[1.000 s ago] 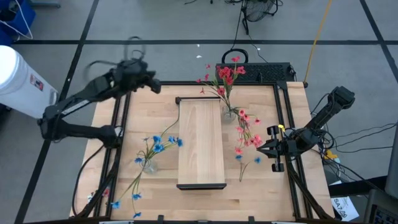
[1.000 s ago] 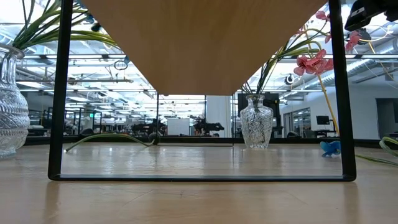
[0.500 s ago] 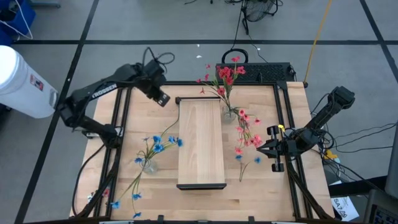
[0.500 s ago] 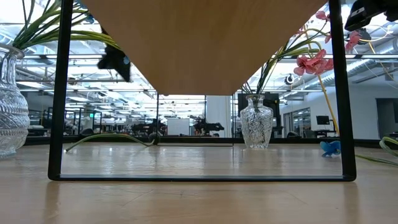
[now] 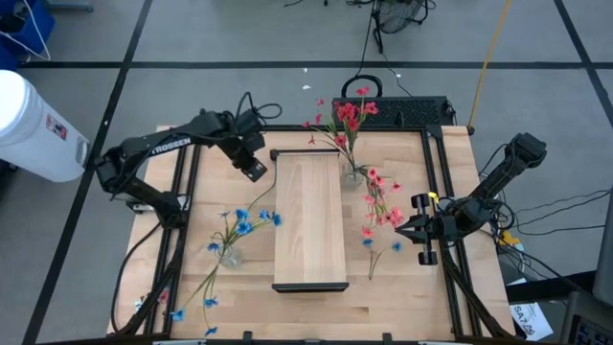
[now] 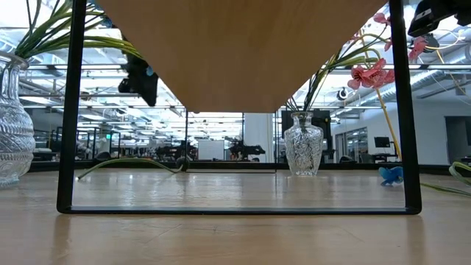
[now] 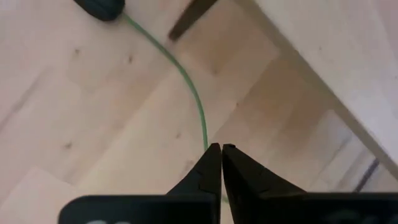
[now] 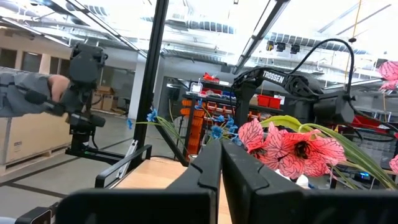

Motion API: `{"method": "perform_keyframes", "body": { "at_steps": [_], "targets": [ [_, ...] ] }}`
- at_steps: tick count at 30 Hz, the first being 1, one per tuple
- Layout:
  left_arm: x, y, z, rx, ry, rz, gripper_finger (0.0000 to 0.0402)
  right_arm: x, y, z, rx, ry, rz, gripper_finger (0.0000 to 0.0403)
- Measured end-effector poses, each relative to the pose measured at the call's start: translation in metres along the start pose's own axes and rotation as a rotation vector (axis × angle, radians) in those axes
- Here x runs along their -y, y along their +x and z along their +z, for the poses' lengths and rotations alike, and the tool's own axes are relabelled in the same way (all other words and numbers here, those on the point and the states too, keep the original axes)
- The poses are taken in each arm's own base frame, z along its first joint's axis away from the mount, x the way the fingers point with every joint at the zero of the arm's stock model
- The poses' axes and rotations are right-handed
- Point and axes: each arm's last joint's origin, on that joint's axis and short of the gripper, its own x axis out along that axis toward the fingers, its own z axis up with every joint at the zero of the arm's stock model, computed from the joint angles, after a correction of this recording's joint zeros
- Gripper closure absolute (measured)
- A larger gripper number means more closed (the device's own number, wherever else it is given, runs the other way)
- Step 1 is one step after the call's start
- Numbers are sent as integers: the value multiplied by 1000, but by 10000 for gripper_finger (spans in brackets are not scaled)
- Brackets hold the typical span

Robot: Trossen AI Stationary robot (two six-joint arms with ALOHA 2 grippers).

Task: Pick and place flowers into a vace then onto a shelf
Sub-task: Put the black flower into the left transparent vase

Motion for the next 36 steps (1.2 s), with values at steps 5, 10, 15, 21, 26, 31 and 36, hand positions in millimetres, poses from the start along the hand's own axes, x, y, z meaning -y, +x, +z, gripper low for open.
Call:
{"method": "perform_keyframes", "body": {
  "at_steps": [5, 10, 15, 21, 26, 31, 36],
  "targets": [
    [-3, 20, -8, -6, -38, 89, 396, 0, 0, 0, 0, 0, 0, 394],
    [-4, 42, -16, -18, -35, -27, 384, 0, 0, 0, 0, 0, 0, 394],
    [-6, 52, -18, 24, -20, 34, 396, 0, 0, 0, 0, 0, 0, 394],
    [-7, 53, -18, 47, -83, 98, 363, 0, 0, 0, 0, 0, 0, 394],
    [2, 55, -18, 59, -41, 66, 287, 0, 0, 0, 0, 0, 0, 394],
    [11, 71, -18, 15, 6, 88, 216, 0, 0, 0, 0, 0, 0, 394],
    [12, 91, -20, -61, 18, 157, 178, 0, 0, 0, -1, -1, 1, 394]
  ]
}}
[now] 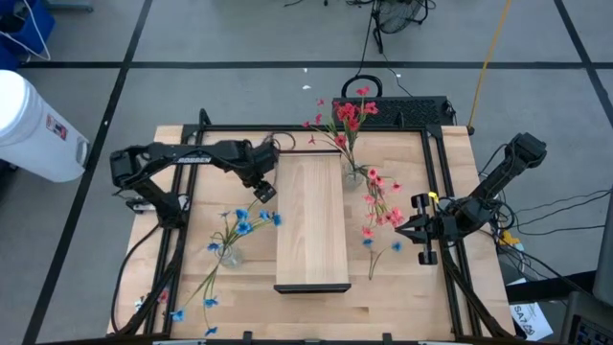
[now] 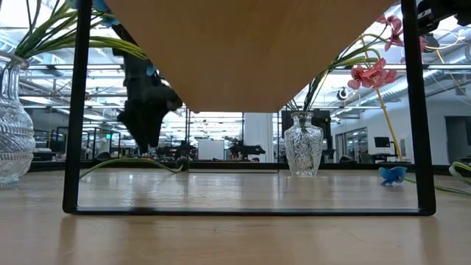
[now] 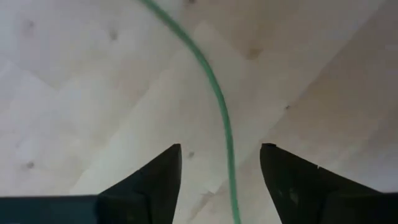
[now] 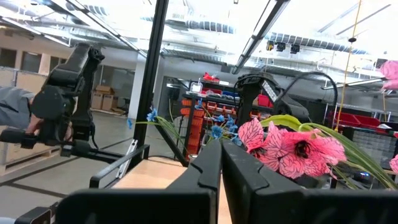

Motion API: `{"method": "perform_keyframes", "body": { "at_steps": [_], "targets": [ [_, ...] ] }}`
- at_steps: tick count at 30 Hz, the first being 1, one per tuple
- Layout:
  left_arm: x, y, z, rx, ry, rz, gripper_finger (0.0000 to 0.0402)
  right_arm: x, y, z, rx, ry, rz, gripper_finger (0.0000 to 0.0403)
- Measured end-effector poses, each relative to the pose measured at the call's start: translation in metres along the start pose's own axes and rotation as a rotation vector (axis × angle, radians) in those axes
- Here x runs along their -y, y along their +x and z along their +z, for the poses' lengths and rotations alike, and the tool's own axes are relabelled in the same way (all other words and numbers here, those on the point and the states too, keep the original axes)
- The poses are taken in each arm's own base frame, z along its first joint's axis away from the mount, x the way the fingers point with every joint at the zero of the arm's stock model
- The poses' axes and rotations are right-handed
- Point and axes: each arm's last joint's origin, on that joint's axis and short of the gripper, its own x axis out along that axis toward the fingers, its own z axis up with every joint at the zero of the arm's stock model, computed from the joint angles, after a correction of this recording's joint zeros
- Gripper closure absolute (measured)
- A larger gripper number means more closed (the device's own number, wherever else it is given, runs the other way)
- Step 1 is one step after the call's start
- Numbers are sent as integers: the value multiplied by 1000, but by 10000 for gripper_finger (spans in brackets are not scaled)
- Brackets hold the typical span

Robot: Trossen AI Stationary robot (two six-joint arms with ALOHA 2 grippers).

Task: Pick and place flowers into a vace then onto a shelf
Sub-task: Put the black flower into the left transparent vase

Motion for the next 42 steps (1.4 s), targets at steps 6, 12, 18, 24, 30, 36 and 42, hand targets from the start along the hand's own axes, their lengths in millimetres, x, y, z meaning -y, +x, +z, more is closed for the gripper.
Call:
{"method": "perform_keyframes", "body": {
  "at_steps": [6, 12, 18, 24, 30, 36, 42],
  "targets": [
    [1, 11, 1, -17, 12, 67, 170, 0, 0, -1, -5, -4, 2, 394],
    [6, 14, -2, -33, 60, 64, 169, 0, 0, -1, -5, -4, 3, 394],
    [14, 16, -3, -27, 107, 47, 169, 0, 0, -1, -7, -5, 3, 394],
    [15, 28, -3, -68, 122, 72, 169, -1, 0, -1, -10, -8, 5, 394],
    [15, 35, -2, -79, 142, 77, 169, 0, 0, -1, -10, -8, 4, 394],
    [14, 35, -2, -76, 172, 90, 217, 0, 0, -1, -10, -8, 4, 394],
    [13, 35, -1, -54, 184, 148, 346, 0, 0, -1, -10, -7, 5, 394]
  ]
}}
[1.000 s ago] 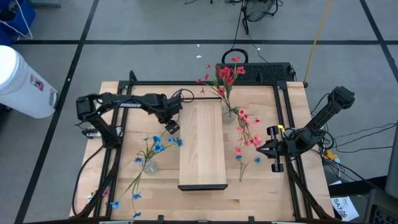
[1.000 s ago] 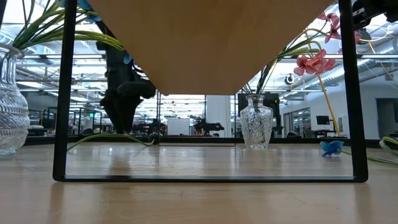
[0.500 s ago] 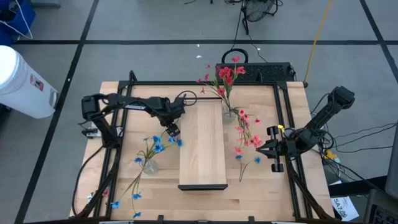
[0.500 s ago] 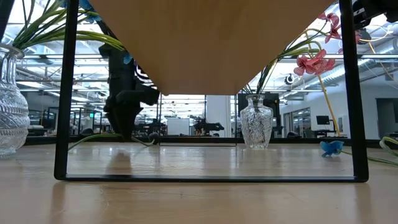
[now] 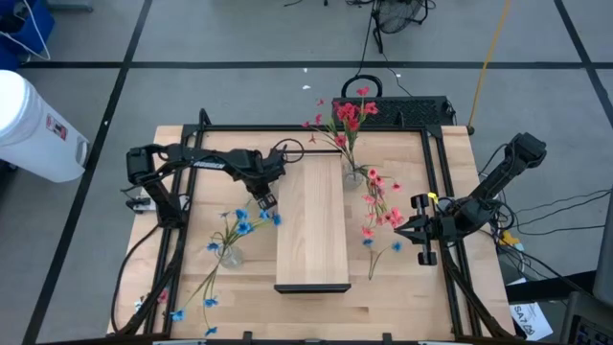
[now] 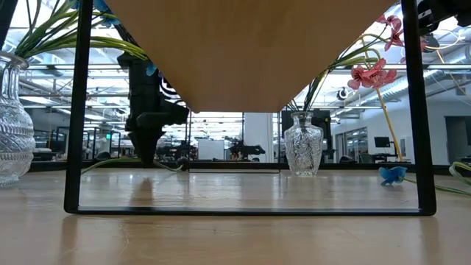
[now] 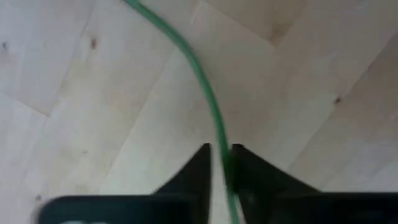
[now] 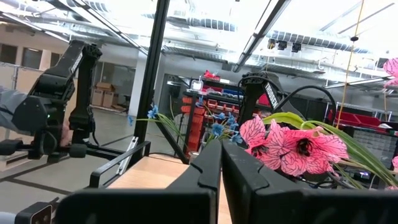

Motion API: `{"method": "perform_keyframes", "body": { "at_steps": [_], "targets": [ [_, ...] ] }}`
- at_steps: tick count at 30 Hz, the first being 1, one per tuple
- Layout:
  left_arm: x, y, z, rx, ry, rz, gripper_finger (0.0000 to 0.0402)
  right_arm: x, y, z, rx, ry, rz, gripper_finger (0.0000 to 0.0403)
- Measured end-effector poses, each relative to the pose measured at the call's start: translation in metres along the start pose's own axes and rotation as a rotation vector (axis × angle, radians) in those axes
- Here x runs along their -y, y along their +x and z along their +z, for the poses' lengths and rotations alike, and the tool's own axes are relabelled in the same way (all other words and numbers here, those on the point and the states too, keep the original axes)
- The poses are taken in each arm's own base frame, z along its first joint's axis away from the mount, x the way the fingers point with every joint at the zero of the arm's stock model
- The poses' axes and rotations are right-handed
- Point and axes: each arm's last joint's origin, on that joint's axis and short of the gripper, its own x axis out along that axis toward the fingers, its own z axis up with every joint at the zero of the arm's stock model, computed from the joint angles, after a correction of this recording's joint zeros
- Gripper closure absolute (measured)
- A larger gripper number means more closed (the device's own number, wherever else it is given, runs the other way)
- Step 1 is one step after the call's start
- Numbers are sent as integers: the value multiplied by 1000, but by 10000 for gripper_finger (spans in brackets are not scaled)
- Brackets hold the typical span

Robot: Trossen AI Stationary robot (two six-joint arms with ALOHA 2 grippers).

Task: Pick and place flowers into a vace then onto a shelf
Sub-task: Put the black flower into the left transparent vase

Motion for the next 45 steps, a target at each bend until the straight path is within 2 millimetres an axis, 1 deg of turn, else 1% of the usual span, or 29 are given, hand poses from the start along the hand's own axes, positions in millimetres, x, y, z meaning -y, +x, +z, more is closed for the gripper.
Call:
{"method": "perform_keyframes", "body": {
  "at_steps": [1, 2, 3, 6, 8, 12, 15, 21, 24, 28, 32, 35, 39, 42, 45],
  "targets": [
    [0, 0, 0, 1, 6, 2, 369, 0, 0, 0, 0, 0, 0, 394],
    [0, 0, 0, 1, 12, 4, 384, 0, 0, 0, 0, 0, 0, 394],
    [0, 0, 0, 2, 13, 10, 388, 0, 0, 0, 0, 0, 0, 394],
    [-1, -1, -1, 1, 9, 32, 386, 0, 0, 0, 0, 0, 0, 394],
    [-2, -4, -2, 8, -4, 48, 391, 0, 0, 0, 0, 0, 0, 394],
    [-5, -20, -5, 55, -30, 99, 391, 0, 0, 0, 0, -1, 0, 394],
    [-8, -40, -10, 133, -52, 123, 393, 0, 0, 0, -1, -1, 0, 394],
    [-15, -93, -27, 350, -102, 158, 392, 0, 0, 0, 0, 0, 0, 394],
    [-17, -119, -41, 467, -123, 173, 395, 0, 0, 0, 0, 0, 0, 394],
    [-14, -152, -64, 636, -128, 201, 393, 0, 0, 0, 0, -1, 0, 394],
    [-7, -178, -87, 800, -112, 200, 395, 0, 0, 0, 0, 0, 0, 394],
    [-1, -194, -102, 908, -90, 182, 394, 0, 0, 0, 0, 0, 0, 394],
    [9, -208, -116, 1013, -2, 156, 395, 0, 0, 0, 0, 0, 0, 394],
    [16, -216, -123, 1059, 50, 87, 394, 0, 0, 0, 0, 0, 0, 394],
    [27, -221, -129, 1078, 131, 53, 395, 0, 0, 0, 0, 0, -1, 394]
  ]
}}
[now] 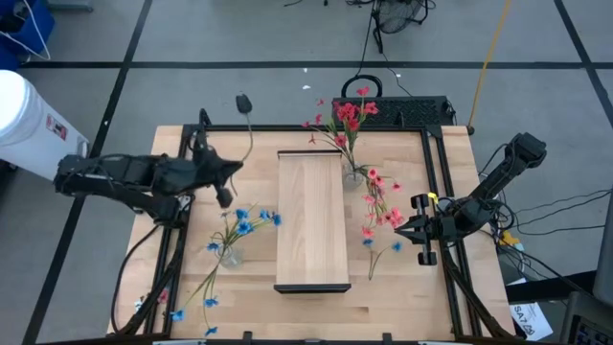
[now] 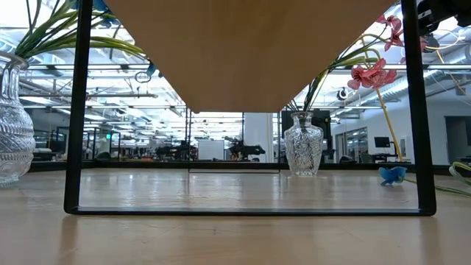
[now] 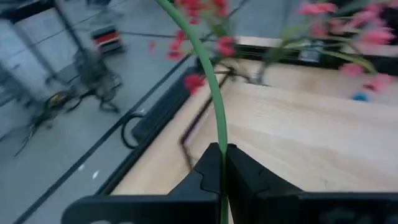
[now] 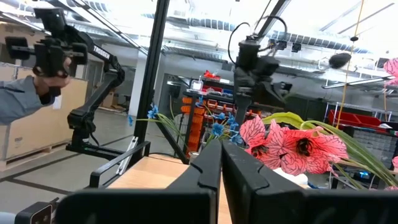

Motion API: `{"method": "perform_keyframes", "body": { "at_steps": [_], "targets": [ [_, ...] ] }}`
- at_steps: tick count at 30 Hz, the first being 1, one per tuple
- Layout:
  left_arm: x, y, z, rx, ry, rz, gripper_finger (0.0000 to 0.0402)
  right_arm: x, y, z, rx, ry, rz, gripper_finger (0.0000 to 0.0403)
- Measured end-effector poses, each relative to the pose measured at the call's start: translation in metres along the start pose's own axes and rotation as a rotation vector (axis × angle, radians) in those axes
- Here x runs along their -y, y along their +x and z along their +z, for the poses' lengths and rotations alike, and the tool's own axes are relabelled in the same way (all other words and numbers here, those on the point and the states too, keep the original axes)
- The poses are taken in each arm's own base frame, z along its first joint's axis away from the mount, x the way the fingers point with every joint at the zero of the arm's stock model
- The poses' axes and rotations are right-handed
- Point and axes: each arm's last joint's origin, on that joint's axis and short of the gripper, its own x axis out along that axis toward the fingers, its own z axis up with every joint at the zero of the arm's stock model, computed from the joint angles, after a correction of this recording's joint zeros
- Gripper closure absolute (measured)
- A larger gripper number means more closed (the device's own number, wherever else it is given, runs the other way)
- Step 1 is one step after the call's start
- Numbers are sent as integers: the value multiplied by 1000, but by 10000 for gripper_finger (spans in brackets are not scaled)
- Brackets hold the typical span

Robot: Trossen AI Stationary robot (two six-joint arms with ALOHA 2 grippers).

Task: Pick and place flowers into a vace then onto a shelf
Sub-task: Put the black flower into the left transparent vase

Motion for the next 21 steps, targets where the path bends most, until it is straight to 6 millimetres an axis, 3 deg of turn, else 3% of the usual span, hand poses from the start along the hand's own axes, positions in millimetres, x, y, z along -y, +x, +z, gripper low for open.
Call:
{"method": "perform_keyframes", "body": {
  "at_steps": [9, 21],
  "targets": [
    [22, -31, 22, 193, 58, -80, 396, 0, 0, 0, 0, 0, 1, 394],
    [49, -75, 14, 303, 149, -105, 395, 0, 0, 0, 0, 0, 0, 394]
  ]
}}
